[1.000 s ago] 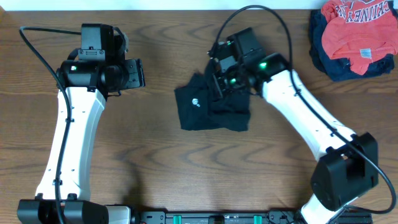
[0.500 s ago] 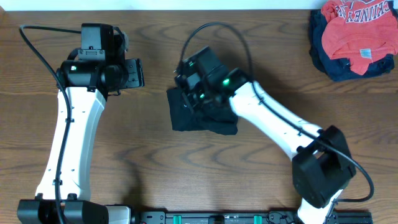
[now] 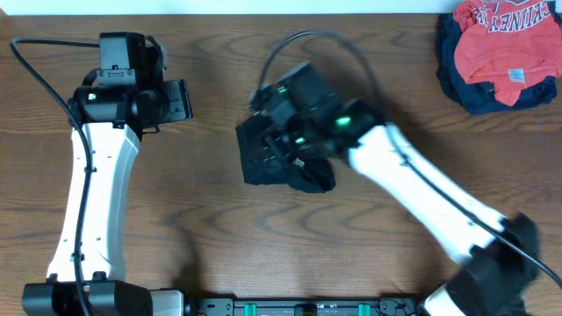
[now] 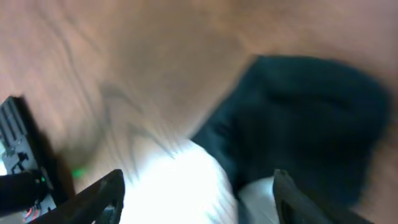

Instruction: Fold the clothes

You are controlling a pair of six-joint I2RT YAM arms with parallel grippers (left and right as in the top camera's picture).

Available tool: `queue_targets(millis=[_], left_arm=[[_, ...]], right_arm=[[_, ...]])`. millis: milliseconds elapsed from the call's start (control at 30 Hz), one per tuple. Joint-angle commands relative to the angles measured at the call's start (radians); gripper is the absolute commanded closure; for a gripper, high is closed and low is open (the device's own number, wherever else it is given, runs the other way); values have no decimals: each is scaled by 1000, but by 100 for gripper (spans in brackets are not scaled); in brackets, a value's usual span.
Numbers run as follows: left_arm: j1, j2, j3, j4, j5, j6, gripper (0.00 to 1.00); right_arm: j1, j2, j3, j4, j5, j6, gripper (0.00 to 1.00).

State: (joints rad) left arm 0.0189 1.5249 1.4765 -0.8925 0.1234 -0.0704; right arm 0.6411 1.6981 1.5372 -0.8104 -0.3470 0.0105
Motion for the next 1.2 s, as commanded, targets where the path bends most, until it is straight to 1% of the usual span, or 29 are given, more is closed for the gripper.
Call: queue_targets(millis=[0, 100, 167, 267, 367, 433, 533, 633, 800, 900, 967, 1033, 1067, 1100, 1133, 1167], left_arm=[[4, 8, 9, 8, -12, 17, 36], [4, 8, 9, 20, -12, 17, 36], [4, 8, 8, 27, -12, 17, 36], [5, 8, 9, 40, -13, 17, 36], [18, 8, 9, 65, -13, 16, 35], [37, 8, 9, 76, -13, 9, 35], [81, 8, 9, 79, -13, 10, 35], [132, 8, 9, 79, -13, 9, 34], [188, 8, 9, 74, -13, 9, 34], [203, 8, 9, 70, -13, 10, 34], [214, 8, 9, 66, -13, 10, 34], [224, 8, 9, 63, -13, 10, 34], [228, 8, 9, 63, -13, 10, 34], [231, 9, 9, 61, -13, 10, 34], [233, 8, 9, 60, -13, 10, 34], [233, 8, 9, 59, -13, 10, 34]], right_arm=[[-85, -42, 5, -64, 60, -24, 25], [-121, -25, 4, -140, 59, -60, 23], [-119, 0, 3, -166, 59, -76, 22], [-92, 51, 3, -164, 63, -106, 18], [-62, 107, 3, -139, 95, -105, 18], [-45, 141, 3, -127, 100, -106, 22], [-18, 171, 3, -120, 103, -106, 32], [11, 179, 3, -116, 131, -106, 37], [52, 214, 3, -101, 225, -105, 43], [71, 249, 3, -90, 227, -105, 46], [87, 277, 3, -81, 228, -105, 55], [100, 298, 3, -61, 232, -89, 74], [105, 300, 3, -46, 243, -73, 86], [109, 300, 3, -23, 258, -51, 95], [112, 299, 4, 3, 264, -39, 99], [113, 293, 8, 34, 261, -30, 99]])
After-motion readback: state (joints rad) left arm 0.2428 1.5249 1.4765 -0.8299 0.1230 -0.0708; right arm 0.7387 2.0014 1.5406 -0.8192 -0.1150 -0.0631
